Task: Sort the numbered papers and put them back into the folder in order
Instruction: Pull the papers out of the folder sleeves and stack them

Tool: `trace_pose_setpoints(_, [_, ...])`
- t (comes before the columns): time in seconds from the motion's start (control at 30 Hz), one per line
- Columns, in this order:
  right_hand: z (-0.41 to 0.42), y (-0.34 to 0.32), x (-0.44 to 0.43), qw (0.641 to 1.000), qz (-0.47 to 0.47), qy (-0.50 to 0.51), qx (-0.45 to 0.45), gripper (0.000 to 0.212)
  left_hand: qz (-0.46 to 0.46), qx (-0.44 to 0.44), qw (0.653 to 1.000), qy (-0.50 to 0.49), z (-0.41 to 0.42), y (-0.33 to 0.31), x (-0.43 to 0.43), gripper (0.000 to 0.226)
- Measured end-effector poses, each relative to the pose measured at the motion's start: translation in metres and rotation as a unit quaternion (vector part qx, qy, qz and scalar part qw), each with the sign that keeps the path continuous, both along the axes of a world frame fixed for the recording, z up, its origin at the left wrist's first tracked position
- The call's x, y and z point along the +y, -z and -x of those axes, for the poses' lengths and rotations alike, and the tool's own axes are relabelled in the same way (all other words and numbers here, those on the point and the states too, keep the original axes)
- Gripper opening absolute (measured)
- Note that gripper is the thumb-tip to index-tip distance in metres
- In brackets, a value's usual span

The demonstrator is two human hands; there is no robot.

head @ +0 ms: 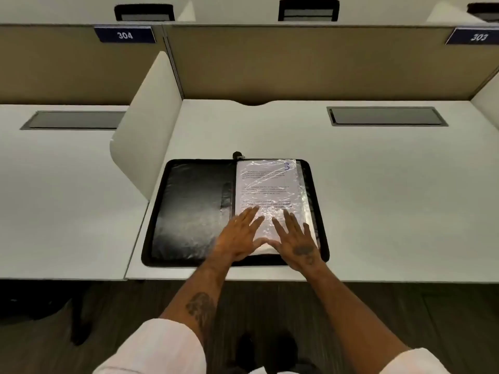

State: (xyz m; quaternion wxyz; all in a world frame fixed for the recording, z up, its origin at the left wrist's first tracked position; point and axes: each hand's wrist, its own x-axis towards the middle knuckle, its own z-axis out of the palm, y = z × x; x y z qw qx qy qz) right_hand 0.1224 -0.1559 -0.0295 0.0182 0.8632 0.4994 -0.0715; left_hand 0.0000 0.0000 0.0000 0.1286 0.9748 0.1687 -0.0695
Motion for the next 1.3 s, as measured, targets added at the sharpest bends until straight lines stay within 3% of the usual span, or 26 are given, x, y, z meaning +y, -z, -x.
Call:
trace_pose_setpoints(0.27, [-0.004, 0.016, -0.006, 0.999, 0.007, 0.002, 0.042, 0.067, 0.032, 0.052, 0.998, -0.005, 0.005, 0.027, -0.007, 0.072])
trace_pose_setpoints(0.43, [-0.011, 0.022, -0.003, 0.996, -0.086, -0.025, -0.002, 0.030, 0.064, 0.028, 0.997, -0.026, 0.002, 0.028, -0.009, 0.065])
trace_pose_setpoints(0.7, [-0.021, 0.006, 0.015, 0.993, -0.116, -0.008, 0.020, 0.020, 0.101, 0.009, 0.994, -0.048, 0.002, 0.022, -0.006, 0.051])
trace_pose_setpoints(0.9, [-0.022, -0.004, 0.024, 0.982, -0.181, -0.042, -0.032, 0.021, -0.073, 0.011, 0.996, -0.048, 0.012, 0.017, -0.008, 0.031])
trace_pose_setpoints(1.03, [0.000, -0.015, 0.011, 0.944, -0.308, -0.106, -0.048, 0.016, -0.130, 0.041, 0.990, -0.020, 0.013, 0.014, -0.013, 0.057])
trace_pose_setpoints(1.17, [0.038, -0.004, -0.008, 0.922, -0.285, -0.261, 0.007, 0.024, -0.140, 0.049, 0.989, -0.005, 0.008, 0.013, -0.018, 0.054])
trace_pose_setpoints(1.3, [0.050, 0.019, -0.013, 0.948, -0.205, -0.243, 0.025, 0.028, -0.175, 0.058, 0.983, 0.025, 0.003, 0.011, -0.016, 0.021])
